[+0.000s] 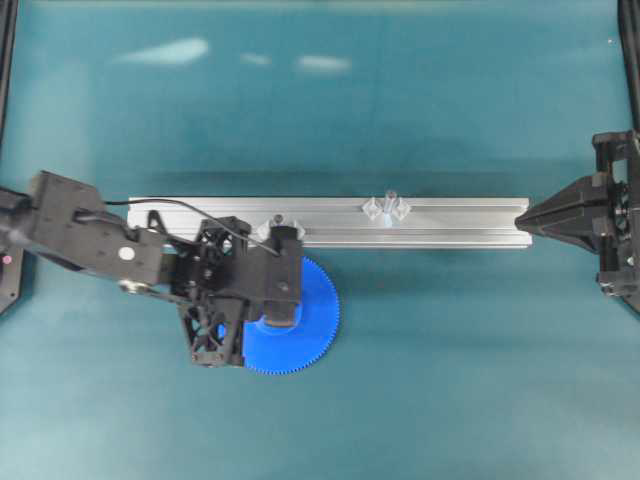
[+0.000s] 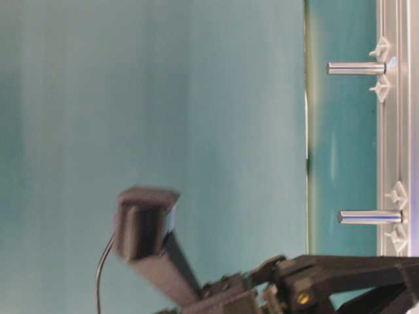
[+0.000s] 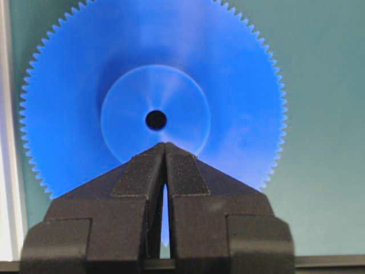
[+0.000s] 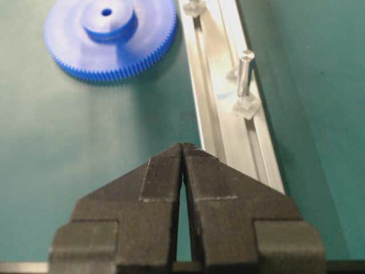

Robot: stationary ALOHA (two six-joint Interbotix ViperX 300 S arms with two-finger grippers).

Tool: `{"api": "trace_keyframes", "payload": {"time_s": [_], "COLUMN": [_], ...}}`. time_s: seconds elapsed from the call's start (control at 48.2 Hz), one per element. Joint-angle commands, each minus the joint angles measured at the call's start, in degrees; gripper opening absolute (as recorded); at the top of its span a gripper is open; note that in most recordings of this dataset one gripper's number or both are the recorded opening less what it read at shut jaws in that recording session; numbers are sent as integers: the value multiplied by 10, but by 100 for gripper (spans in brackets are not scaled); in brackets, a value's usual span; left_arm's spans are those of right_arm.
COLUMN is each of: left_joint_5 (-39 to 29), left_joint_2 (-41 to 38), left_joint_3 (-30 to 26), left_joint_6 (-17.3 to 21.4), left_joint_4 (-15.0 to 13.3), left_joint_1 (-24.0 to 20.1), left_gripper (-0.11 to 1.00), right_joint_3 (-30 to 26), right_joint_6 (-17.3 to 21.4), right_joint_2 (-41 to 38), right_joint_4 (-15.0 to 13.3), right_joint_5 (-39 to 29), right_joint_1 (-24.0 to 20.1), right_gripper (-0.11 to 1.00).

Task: Insert the large gear onto the shaft.
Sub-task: 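Lower the open left gripper around the gear hub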

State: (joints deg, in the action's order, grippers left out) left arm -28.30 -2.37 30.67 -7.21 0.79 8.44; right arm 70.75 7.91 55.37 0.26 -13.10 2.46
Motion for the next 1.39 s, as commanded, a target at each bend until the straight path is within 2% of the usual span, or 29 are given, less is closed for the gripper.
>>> {"api": "trace_keyframes", "payload": {"time_s": [0.0, 0.27, 0.457, 1.37], "left_joint_5": [-20, -74, -82, -95], "left_joint_2": [-4, -37, -47, -63], "left_joint_3": [-31, -78, -97, -98], "left_joint_6": [-1, -1, 2, 5], "left_joint_4": [2, 2, 1, 5], "left_joint_1": [2, 2, 2, 2], "left_gripper": [1, 1, 1, 1], "right_joint_3": [-6, -4, -4, -4], "right_joint_6": [5, 5, 5, 5], "right_joint_2": [-5, -4, -2, 1], "right_joint_4": [0, 1, 0, 1], "right_joint_5": [3, 3, 3, 3], "right_joint_1": [1, 1, 1, 1], "right_gripper": [9, 9, 9, 9]}}
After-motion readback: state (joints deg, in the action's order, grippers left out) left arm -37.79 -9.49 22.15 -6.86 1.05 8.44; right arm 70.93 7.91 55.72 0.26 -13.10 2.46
